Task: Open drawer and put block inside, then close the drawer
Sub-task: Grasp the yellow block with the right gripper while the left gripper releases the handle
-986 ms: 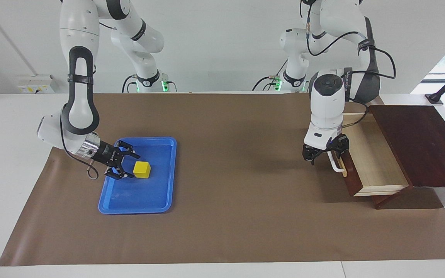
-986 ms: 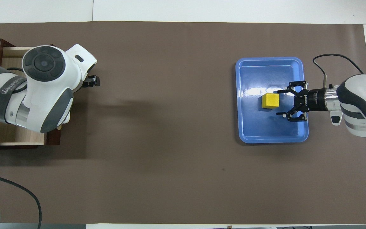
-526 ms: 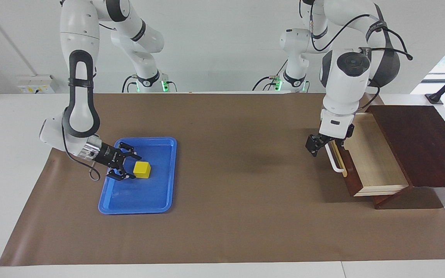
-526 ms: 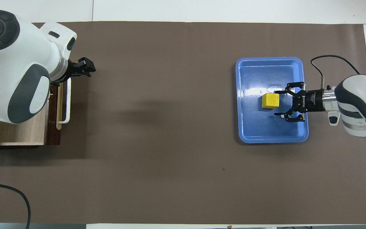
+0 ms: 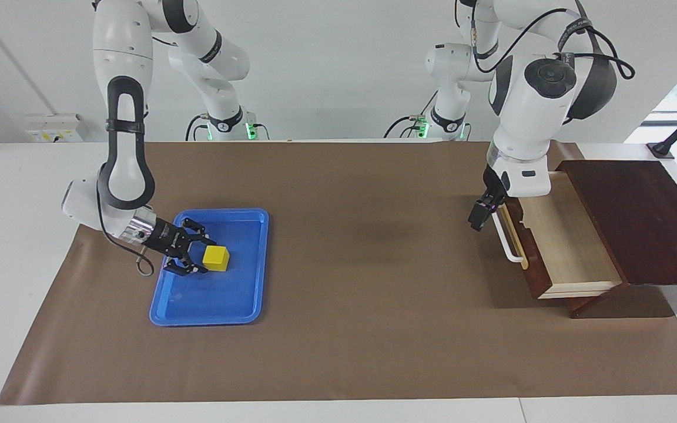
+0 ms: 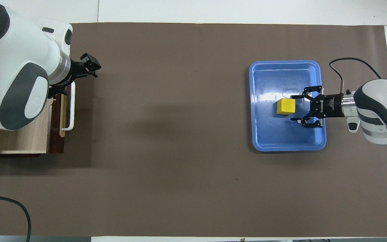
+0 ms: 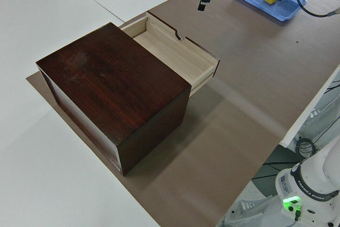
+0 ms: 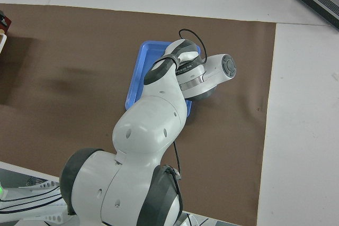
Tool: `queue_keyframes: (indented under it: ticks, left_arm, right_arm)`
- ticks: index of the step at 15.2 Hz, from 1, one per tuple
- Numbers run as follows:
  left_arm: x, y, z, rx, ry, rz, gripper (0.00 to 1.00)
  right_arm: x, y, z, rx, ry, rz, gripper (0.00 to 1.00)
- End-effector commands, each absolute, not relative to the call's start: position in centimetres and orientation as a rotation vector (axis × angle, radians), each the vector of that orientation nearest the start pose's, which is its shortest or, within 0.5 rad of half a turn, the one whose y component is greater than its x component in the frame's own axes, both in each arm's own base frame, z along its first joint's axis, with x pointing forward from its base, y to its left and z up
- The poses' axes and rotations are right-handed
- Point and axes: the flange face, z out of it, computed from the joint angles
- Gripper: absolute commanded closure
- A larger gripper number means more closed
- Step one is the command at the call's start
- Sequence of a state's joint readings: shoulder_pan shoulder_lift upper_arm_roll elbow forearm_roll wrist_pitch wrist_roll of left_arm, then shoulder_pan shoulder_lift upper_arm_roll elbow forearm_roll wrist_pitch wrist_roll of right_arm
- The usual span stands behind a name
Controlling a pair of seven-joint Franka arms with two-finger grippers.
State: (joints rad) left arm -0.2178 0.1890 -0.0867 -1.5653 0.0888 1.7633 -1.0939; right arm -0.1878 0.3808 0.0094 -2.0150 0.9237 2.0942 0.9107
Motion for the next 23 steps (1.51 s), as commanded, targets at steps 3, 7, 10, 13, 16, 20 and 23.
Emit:
queue_keyframes:
  ticks: [3, 7, 10, 13, 16, 20, 23]
  left_arm:
    - [58.0, -18.2, 53.9, -2.757, -1.361, -0.020, 0.00]
    - [57.3, -17.9, 53.3, -2.705, -1.428, -0.001, 0.00]
    - [57.5, -17.5, 53.4, -2.621, -1.601, -0.022, 0.00]
    - [57.8, -17.5, 53.4, -2.593, -1.667, -0.037, 0.00]
    - [58.5, -17.1, 53.7, -2.537, -1.817, -0.086, 0.00]
    - [58.6, -17.0, 53.7, -2.472, -1.918, -0.094, 0.00]
    - [58.6, -16.9, 53.6, -2.440, -1.960, -0.094, 0.00]
  right_arm:
    - [57.9, -6.5, 25.2, -1.632, 1.854, 0.640, 0.27]
    - [57.8, -6.5, 25.1, -1.650, 1.832, 0.631, 0.44]
    - [57.9, -6.6, 25.2, -1.654, 1.827, 0.629, 0.63]
    - [57.8, -6.4, 25.1, -1.704, 1.768, 0.613, 0.85]
    - [57.9, -6.4, 25.3, -1.715, 1.751, 0.608, 1.00]
    - [58.0, -6.3, 25.3, -1.713, 1.760, 0.596, 1.00]
    - [59.2, -5.8, 26.7, -1.701, 1.756, 0.599, 1.00]
